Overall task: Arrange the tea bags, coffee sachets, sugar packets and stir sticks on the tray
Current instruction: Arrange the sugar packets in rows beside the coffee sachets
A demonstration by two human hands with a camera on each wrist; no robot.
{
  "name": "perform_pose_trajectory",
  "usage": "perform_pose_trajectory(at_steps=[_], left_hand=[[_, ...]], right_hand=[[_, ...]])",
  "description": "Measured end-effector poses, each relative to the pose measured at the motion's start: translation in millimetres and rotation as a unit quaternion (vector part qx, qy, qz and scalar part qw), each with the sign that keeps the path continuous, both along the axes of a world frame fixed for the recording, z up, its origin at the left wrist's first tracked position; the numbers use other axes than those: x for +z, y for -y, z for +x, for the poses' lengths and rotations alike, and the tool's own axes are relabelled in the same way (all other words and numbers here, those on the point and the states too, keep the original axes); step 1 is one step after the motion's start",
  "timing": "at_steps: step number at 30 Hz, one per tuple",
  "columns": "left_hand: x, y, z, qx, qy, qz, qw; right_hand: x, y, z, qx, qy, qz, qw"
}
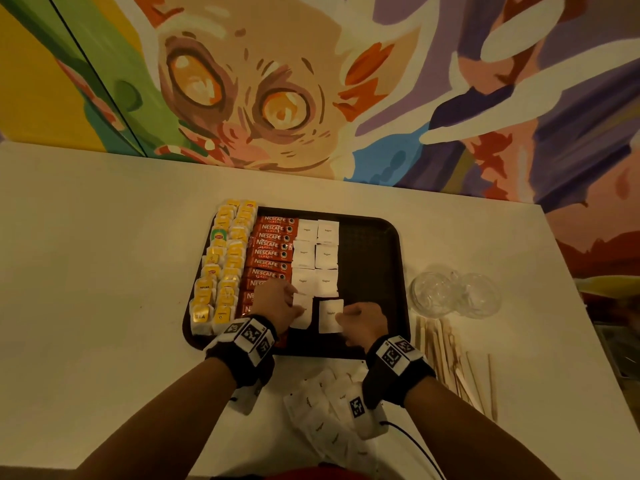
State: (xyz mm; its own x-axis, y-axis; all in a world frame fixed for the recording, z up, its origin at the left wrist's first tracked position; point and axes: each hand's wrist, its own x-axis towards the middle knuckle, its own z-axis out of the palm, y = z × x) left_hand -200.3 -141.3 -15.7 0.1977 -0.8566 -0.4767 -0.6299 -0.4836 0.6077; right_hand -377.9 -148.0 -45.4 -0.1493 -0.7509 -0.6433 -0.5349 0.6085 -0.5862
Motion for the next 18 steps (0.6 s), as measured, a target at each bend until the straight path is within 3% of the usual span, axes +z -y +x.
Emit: perform_pose_trajectory(at_steps=[12,18], left_hand=[[-4,-8,-8,-0.12,0.14,-0.037,0.982],[-6,-19,-6,-0.195,0.249,-0.036,0.948]], right_hand=[[-13,0,10,0.021,-0.034,-0.043,0.998],[-17,3,11,0.029,-0.058,-0.041,0.997]])
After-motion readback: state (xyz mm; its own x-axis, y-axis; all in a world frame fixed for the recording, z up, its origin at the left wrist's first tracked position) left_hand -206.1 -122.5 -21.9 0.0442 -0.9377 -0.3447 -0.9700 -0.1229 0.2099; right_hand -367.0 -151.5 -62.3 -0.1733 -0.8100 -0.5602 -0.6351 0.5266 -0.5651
